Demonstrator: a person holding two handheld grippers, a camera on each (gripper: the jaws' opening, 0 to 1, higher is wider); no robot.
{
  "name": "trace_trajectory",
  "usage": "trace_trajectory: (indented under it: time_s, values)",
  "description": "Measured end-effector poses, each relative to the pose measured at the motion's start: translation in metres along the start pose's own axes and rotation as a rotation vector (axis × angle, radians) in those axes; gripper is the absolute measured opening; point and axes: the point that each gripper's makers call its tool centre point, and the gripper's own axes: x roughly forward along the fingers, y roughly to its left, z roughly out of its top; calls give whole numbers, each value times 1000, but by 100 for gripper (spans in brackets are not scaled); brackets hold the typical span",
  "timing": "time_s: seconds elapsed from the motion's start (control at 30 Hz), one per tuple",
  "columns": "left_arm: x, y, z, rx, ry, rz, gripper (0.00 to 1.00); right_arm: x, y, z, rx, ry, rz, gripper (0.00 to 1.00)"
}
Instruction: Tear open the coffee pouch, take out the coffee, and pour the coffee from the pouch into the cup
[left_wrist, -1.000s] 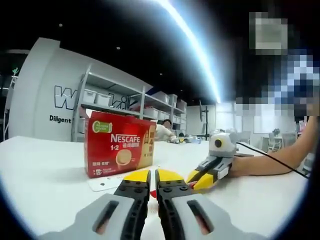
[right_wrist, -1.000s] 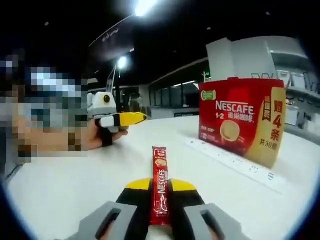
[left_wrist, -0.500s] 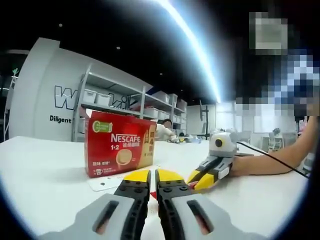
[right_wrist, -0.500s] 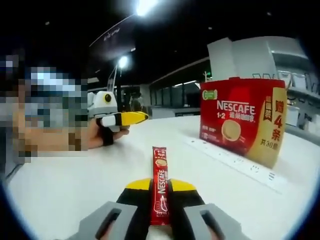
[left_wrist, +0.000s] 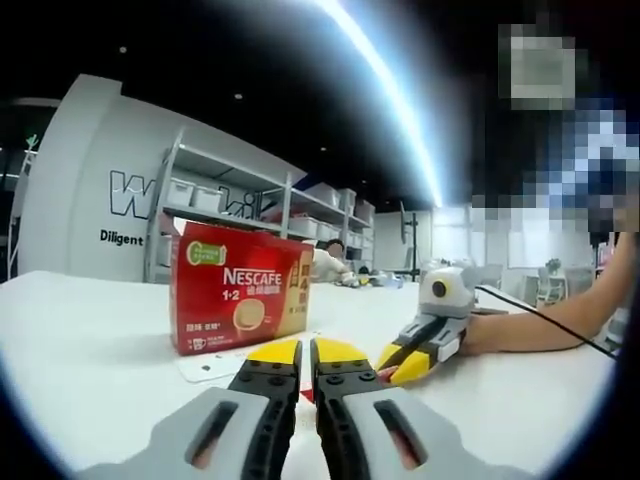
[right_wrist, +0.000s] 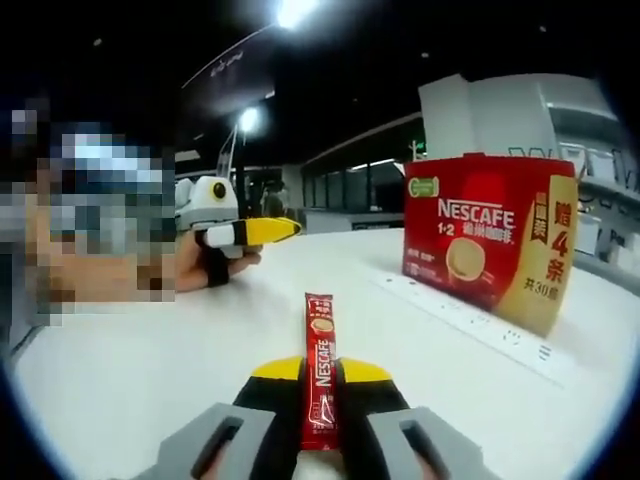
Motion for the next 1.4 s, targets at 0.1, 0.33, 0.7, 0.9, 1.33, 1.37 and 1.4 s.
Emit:
trace_trajectory:
  time_s: [0.1,0.33,0.7,0.9,1.33,1.37,1.4]
  values:
    - [0,0,0,-2,-2,0,7,0,-2,0,-1,1,2,12]
    - [0,1,0,-4,-2,1,7,0,1,0,-3,-1,3,12]
    - [0,1,1,-14,-5,-1,7,-5,-2,8,20,-51,3,12]
    - [0,3,1,-22,-4,2,7,-6,2,14,28,-80,5,11]
    - [0,-1,-2,-20,12,2,10,-8,-1,18,32,-102,6,10]
    - [0,-1,-2,-22,13,2,11,-8,-1,18,32,-101,4,10]
    - [0,-1,-1,-24,12,1,12,-8,-2,18,31,-102,2,10]
